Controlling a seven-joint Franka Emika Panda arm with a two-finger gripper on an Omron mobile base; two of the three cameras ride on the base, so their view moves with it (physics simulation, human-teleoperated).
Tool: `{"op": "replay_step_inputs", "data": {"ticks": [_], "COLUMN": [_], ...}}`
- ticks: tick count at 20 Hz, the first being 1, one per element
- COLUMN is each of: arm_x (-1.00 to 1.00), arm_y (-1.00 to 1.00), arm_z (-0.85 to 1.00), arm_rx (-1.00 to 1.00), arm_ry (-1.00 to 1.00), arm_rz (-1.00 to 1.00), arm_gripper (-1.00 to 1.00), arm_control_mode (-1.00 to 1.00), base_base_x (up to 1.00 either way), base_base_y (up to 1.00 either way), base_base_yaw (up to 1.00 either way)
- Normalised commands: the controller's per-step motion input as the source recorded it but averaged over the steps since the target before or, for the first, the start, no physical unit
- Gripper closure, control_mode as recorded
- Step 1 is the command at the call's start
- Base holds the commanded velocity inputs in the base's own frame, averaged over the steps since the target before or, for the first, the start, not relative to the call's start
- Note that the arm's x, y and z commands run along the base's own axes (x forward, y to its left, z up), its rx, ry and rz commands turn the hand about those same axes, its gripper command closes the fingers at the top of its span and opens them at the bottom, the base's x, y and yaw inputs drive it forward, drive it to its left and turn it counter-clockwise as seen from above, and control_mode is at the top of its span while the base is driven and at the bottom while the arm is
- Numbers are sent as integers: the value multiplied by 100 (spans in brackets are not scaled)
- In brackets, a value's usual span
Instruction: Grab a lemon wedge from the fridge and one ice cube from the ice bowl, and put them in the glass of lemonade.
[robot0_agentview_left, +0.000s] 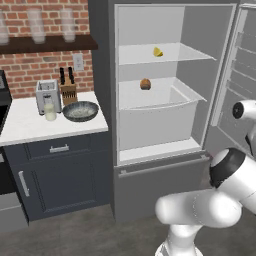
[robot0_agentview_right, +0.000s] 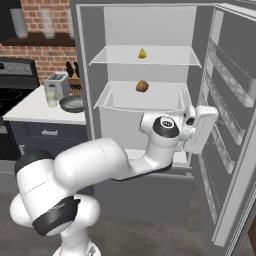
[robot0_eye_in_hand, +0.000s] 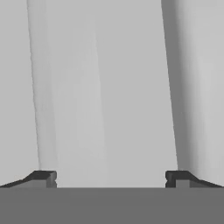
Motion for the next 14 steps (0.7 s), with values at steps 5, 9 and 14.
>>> {"op": "replay_step_inputs", "data": {"ticks": [5, 9, 14], "arm_x": [43, 4, -13], "arm_y": [-20, 0, 20], "arm_z": [0, 13, 26], "arm_rx": [-3, 0, 0], "arm_ry": [11, 4, 0], "arm_rz": [0, 0, 0], "arm_gripper": [-100, -100, -100], "arm_control_mode": [-100, -100, -100], "base_base_x": [0, 0, 0], "base_base_y": [0, 0, 0], "base_base_yaw": [0, 0, 0]}}
